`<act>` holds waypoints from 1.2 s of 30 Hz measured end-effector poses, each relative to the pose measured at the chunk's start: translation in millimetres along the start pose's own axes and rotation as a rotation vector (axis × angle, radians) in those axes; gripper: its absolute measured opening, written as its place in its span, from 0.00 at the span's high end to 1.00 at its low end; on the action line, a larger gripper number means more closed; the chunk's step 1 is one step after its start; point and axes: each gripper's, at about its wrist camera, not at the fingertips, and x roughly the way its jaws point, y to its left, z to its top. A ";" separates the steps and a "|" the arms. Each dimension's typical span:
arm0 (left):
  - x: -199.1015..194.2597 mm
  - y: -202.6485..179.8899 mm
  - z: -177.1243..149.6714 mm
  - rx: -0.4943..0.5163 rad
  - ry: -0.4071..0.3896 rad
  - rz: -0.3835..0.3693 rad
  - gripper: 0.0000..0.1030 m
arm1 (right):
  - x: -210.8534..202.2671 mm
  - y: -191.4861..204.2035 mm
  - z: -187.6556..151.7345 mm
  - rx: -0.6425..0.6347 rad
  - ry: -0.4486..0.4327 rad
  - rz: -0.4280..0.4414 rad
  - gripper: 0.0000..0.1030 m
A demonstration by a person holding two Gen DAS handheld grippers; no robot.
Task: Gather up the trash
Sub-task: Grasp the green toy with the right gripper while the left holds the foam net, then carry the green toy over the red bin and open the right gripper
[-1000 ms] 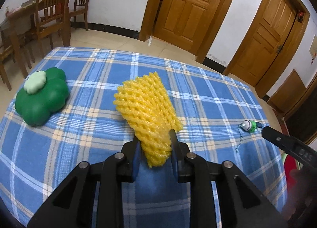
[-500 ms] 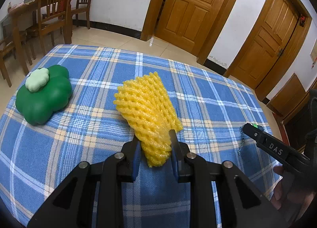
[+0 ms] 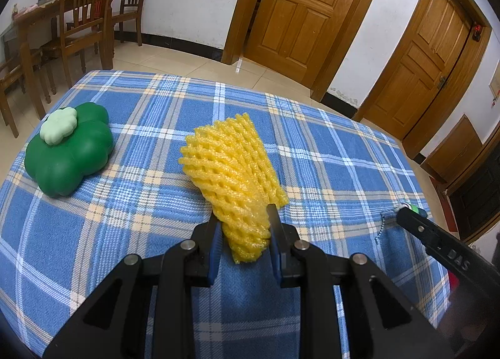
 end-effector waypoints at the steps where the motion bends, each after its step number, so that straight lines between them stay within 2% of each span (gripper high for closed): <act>1: 0.0 0.0 0.0 0.000 0.000 0.000 0.75 | -2.6 -1.1 -0.7 0.002 -0.003 0.002 0.54; 9: -0.1 -0.1 0.0 0.001 0.000 0.000 0.75 | -35.5 -21.4 -7.7 0.034 -0.047 -0.011 0.54; 21: -0.6 -0.4 -0.3 -0.001 -0.001 -0.001 0.75 | -79.6 -73.4 -26.0 0.119 -0.091 -0.069 0.54; 36: -0.3 -2.5 -0.7 0.006 -0.001 -0.002 0.75 | -140.2 -174.8 -59.6 0.328 -0.163 -0.236 0.54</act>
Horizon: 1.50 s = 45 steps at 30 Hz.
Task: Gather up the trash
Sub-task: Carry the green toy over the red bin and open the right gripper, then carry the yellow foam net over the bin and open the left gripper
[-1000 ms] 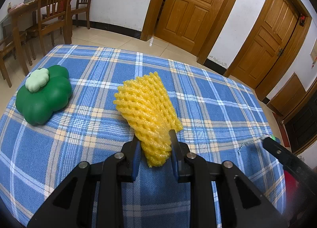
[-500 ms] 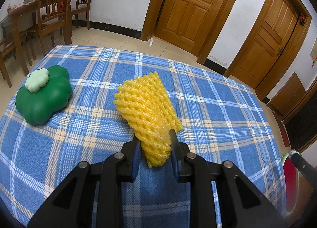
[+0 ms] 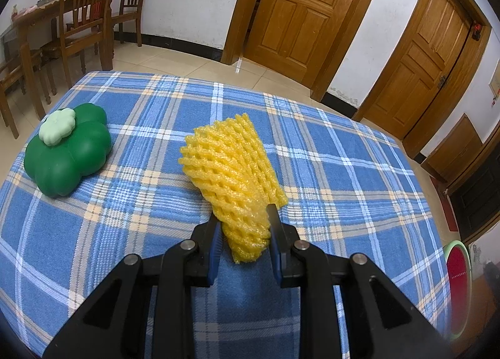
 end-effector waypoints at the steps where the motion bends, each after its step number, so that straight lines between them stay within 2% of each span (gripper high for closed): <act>1: 0.2 -1.5 0.2 0.003 0.000 0.001 0.75 | -0.8 -5.8 -1.0 0.011 0.000 -0.007 0.54; 6: -0.7 -10.8 -0.3 0.017 -0.004 0.008 0.75 | -2.9 -37.6 -3.6 0.075 0.008 -0.042 0.54; 11: -13.5 -28.1 2.0 0.050 -0.021 -0.018 0.75 | -6.9 -59.6 -5.2 0.124 0.003 -0.060 0.54; 24: -59.2 -86.0 -6.9 0.137 -0.025 -0.171 0.75 | -23.9 -98.8 -7.0 0.230 -0.012 -0.064 0.52; 30: -73.0 -122.1 -14.8 0.207 -0.001 -0.245 0.75 | -39.6 -107.0 -3.6 0.235 -0.038 -0.050 0.47; 35: -75.3 -158.0 -27.8 0.258 0.050 -0.309 0.75 | -45.5 -110.3 -1.9 0.223 -0.050 -0.037 0.45; 45: -73.4 -230.6 -65.6 0.413 0.131 -0.377 0.75 | -53.0 -131.1 0.5 0.255 -0.080 -0.028 0.44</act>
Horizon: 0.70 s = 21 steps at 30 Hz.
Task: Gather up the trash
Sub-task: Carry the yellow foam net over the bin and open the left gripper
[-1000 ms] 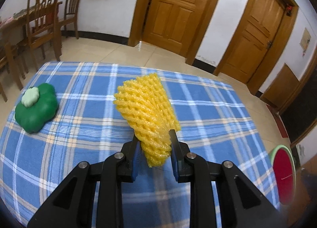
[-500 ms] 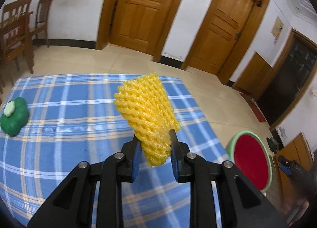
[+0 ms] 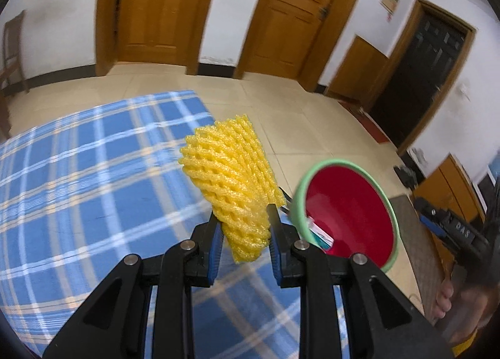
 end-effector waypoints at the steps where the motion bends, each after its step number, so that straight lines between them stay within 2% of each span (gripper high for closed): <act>1: 4.4 -7.6 0.2 0.015 0.011 -0.008 0.75 | -0.5 -2.6 1.2 0.006 -0.005 -0.001 0.44; 19: 80.0 -115.4 -14.8 0.252 0.172 -0.090 0.74 | -2.2 -46.0 15.5 0.108 -0.040 -0.017 0.44; 21: 84.6 -124.0 -15.3 0.271 0.176 -0.091 0.67 | -1.0 -47.9 16.4 0.115 -0.038 -0.018 0.44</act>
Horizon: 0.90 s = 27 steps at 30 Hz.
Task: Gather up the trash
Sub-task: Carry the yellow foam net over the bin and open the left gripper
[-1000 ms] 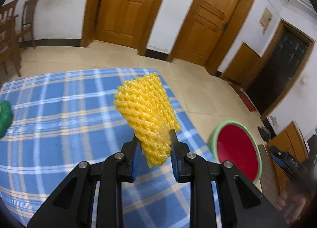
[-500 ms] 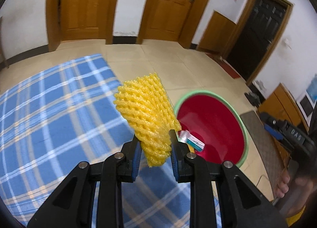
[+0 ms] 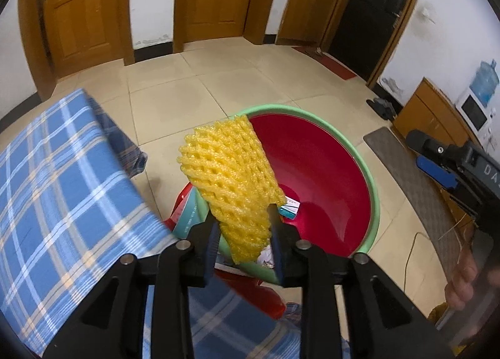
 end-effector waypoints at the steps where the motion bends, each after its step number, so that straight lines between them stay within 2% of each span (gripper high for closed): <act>1: 2.3 -3.7 -0.4 0.006 0.003 -0.003 0.62 | 1.0 -0.5 0.4 0.002 0.002 0.000 0.44; 5: 4.0 -7.3 1.8 0.009 0.009 -0.003 0.48 | 3.6 -0.6 -0.9 0.005 0.011 0.004 0.44; 7: 3.2 -6.7 2.4 0.007 0.006 0.011 0.45 | 4.3 0.6 -2.1 0.004 0.014 0.004 0.44; 16: -16.9 21.3 0.3 -0.088 -0.017 0.046 0.44 | 6.6 11.4 -4.8 -0.035 0.034 0.022 0.39; 20: -35.5 39.8 -5.6 -0.133 -0.049 0.082 0.41 | 6.5 24.4 -10.9 -0.065 0.054 0.048 0.38; 24: -58.0 62.0 -16.1 -0.197 -0.076 0.130 0.38 | 1.2 42.7 -18.5 -0.108 0.062 0.081 0.28; 27: -72.4 76.5 -23.9 -0.248 -0.093 0.153 0.36 | -3.7 58.0 -25.4 -0.146 0.069 0.107 0.24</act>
